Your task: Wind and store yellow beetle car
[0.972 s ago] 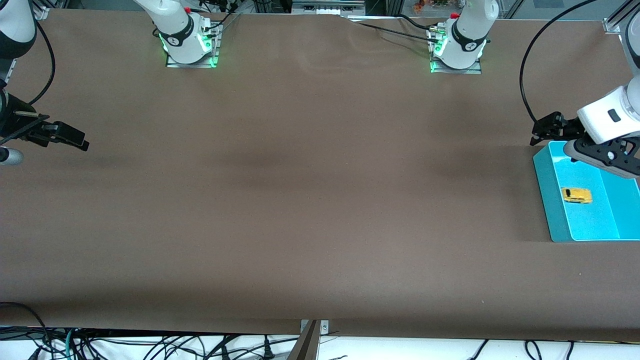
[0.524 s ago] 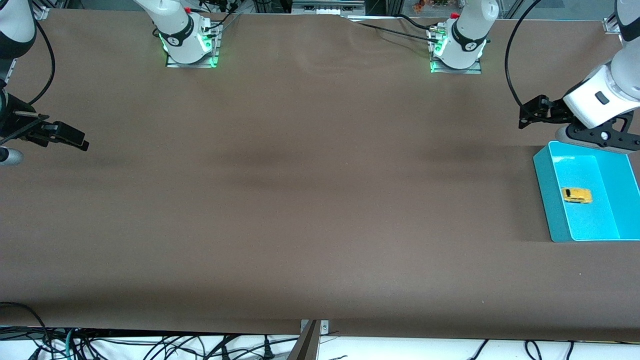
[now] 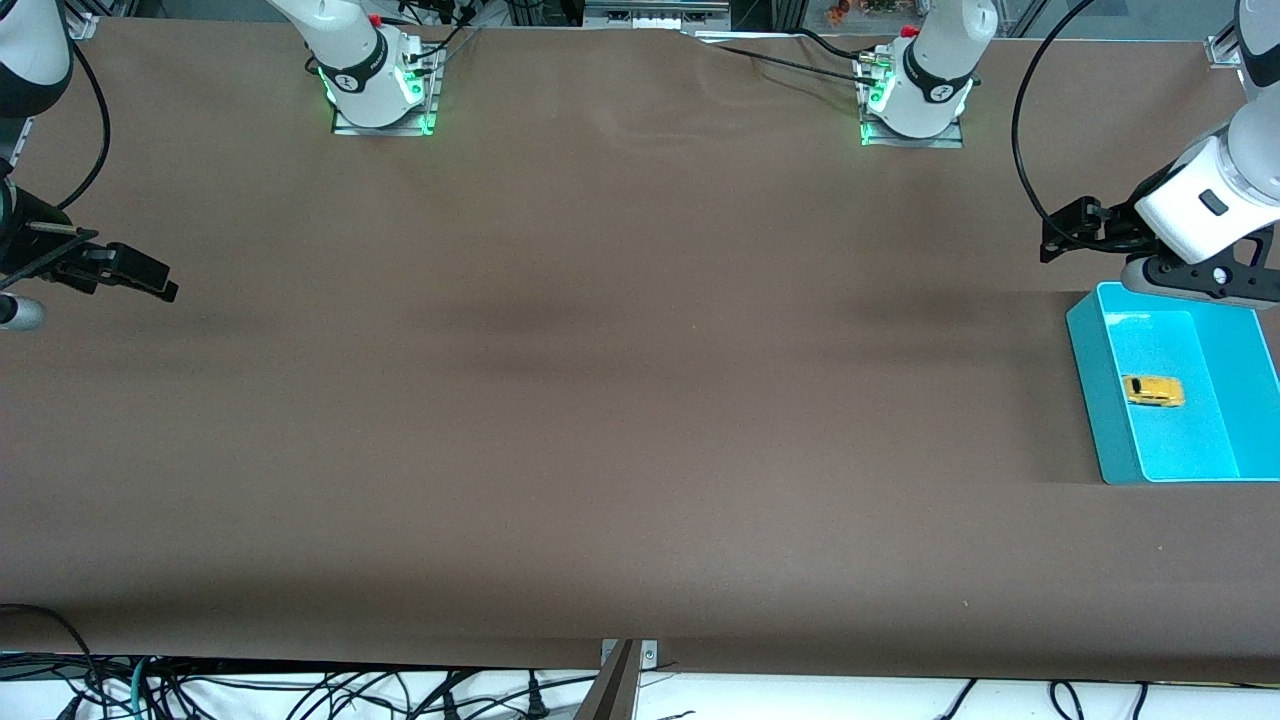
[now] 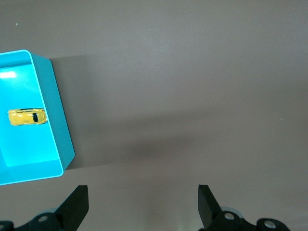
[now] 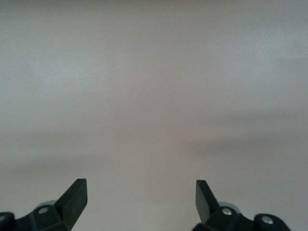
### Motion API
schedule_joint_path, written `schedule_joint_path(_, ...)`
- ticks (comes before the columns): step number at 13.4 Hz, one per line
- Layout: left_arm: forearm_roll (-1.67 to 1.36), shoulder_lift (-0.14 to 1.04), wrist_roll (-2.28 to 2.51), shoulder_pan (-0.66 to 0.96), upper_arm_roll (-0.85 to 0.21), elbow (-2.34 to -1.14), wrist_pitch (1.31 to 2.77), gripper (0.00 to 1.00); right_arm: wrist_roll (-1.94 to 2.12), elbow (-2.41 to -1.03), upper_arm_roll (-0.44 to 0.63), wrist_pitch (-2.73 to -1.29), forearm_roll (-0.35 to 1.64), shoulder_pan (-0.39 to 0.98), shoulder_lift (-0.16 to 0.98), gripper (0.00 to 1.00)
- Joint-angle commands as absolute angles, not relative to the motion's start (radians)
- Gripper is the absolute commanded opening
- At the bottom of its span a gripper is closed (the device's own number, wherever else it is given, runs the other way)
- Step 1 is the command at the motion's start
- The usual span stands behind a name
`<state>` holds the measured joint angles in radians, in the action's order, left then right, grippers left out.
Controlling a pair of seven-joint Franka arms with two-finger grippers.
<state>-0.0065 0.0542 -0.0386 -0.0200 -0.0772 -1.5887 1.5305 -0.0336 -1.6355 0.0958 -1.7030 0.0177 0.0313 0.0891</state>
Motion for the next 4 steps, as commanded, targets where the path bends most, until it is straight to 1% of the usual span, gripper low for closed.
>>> schedule_joint_path(1,-0.037,0.038,0.058,-0.02,-0.071,-1.585,1.531,1.0,-0.031,-1.618,0.095,-1.684,0.032,0.031,0.087,1.0)
schedule_joint_path(4,-0.035,0.051,0.043,-0.021,-0.072,-1.574,1.531,1.0,-0.034,-1.618,0.095,-1.684,0.031,0.031,0.087,1.0)
